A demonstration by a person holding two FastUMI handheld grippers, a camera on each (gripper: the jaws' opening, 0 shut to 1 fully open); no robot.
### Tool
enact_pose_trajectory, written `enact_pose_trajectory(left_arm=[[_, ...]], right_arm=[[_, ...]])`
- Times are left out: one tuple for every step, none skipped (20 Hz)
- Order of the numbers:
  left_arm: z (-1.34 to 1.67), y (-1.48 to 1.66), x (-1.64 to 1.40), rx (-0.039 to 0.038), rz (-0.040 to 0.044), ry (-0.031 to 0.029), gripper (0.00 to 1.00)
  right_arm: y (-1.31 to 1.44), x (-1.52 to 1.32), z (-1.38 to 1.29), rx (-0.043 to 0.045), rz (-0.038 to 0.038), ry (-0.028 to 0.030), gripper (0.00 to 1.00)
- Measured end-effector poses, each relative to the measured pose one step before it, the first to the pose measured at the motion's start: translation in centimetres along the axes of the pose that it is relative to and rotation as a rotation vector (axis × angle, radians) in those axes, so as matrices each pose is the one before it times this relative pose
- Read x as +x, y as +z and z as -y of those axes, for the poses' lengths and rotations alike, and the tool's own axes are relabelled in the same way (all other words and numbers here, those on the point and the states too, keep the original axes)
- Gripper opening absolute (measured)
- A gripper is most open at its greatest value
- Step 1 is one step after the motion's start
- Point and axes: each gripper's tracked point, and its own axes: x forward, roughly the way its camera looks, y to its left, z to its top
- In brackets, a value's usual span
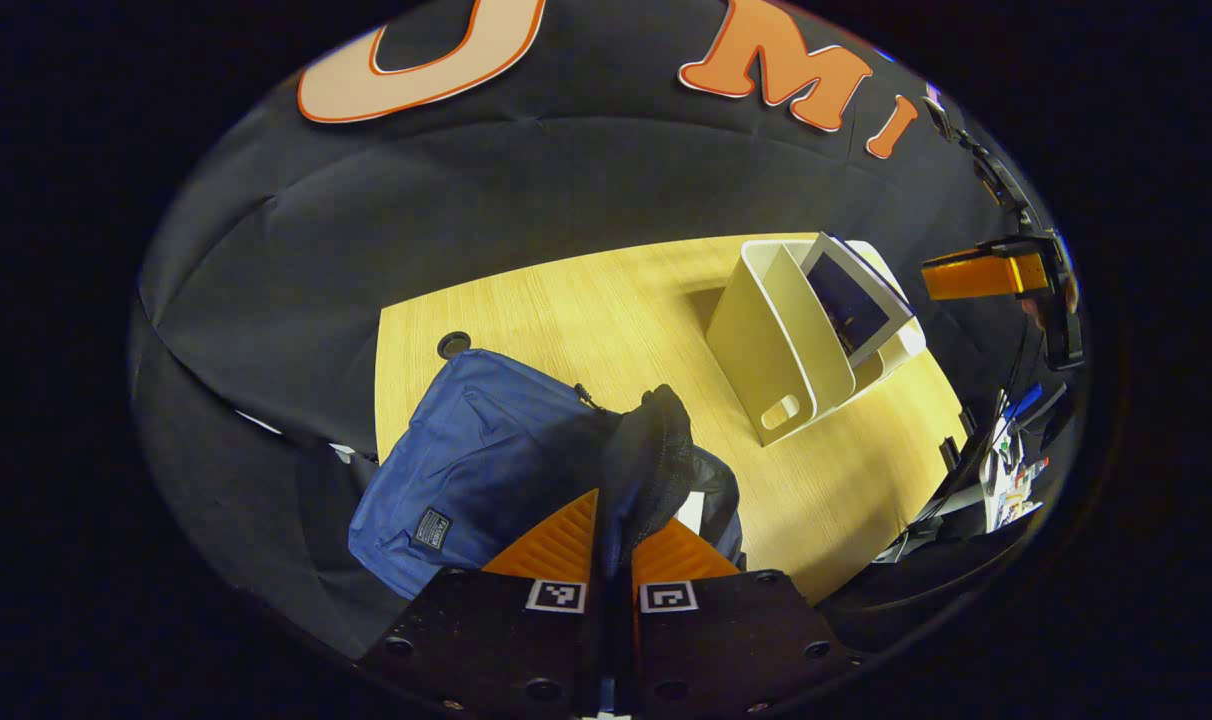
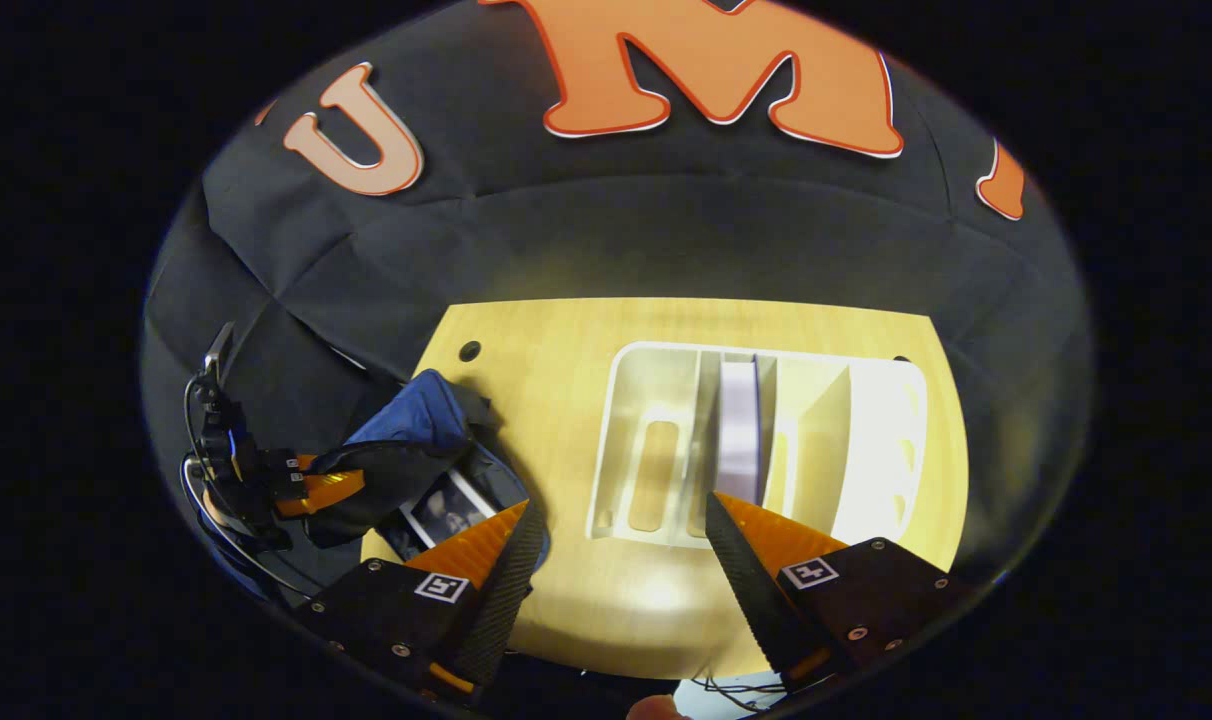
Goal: Open the schoolbag, grab two books from the bookshelf and put them into the schoolbag.
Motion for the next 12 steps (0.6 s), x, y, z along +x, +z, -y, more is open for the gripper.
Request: enact_pose_trajectory(left_arm=[[-0.170, -0.117, 0.105, -0.00451, -0.00248, 0.00213, 0.06], [0.101, 0.042, 0.051, -0.00152, -0.00220, 0.00091, 0.06], [-0.172, 0.014, 0.018, -0.00231, 0.00018, 0.00129, 0.06], [0.011, -0.020, 0.086, -0.00275, -0.00134, 0.00011, 0.06], [0.015, -0.042, 0.053, -0.00306, -0.00226, 0.00069, 0.06], [-0.009, 0.001, 0.053, -0.00451, -0.00218, 0.00010, 0.06], [-0.143, -0.164, 0.177, -0.00382, -0.00359, -0.00010, 0.06], [-0.020, -0.092, -0.049, -0.00474, -0.00278, 0.00021, 0.06], [-0.163, -0.011, 0.119, -0.00428, -0.00236, 0.00054, 0.06], [-0.135, 0.064, 0.108, -0.00277, -0.00212, 0.00213, 0.06], [0.141, -0.041, 0.087, -0.00228, -0.00207, 0.00120, 0.06], [-0.074, -0.043, 0.022, -0.00045, -0.00230, 0.00004, 0.06]], right_arm=[[0.146, 0.682, 0.907, 0.00465, -0.01324, -0.02042, 0.97], [0.131, 0.844, 0.783, 0.00462, -0.02231, -0.00839, 0.97], [-0.087, 0.927, 0.764, 0.01151, -0.02118, -0.02084, 0.97], [0.112, 0.934, 0.985, -0.00160, -0.01642, -0.01740, 0.97], [0.134, 0.789, 0.744, 0.00198, -0.01445, -0.02018, 0.97], [0.014, 0.799, 0.473, 0.00853, -0.02054, -0.00689, 0.98], [-0.153, 0.784, -0.010, 0.00817, -0.01997, -0.00145, 0.98], [0.144, 0.769, 0.234, -0.00069, -0.01576, -0.00390, 0.97], [0.063, 0.745, 0.168, 0.00017, -0.01410, -0.00651, 0.98], [-0.009, 0.703, 0.187, 0.00287, -0.01566, -0.00569, 0.97], [0.100, 0.582, 0.068, 0.00113, -0.01362, -0.00306, 0.98], [-0.041, 0.546, 0.081, -0.00108, -0.01982, 0.00210, 0.98]])
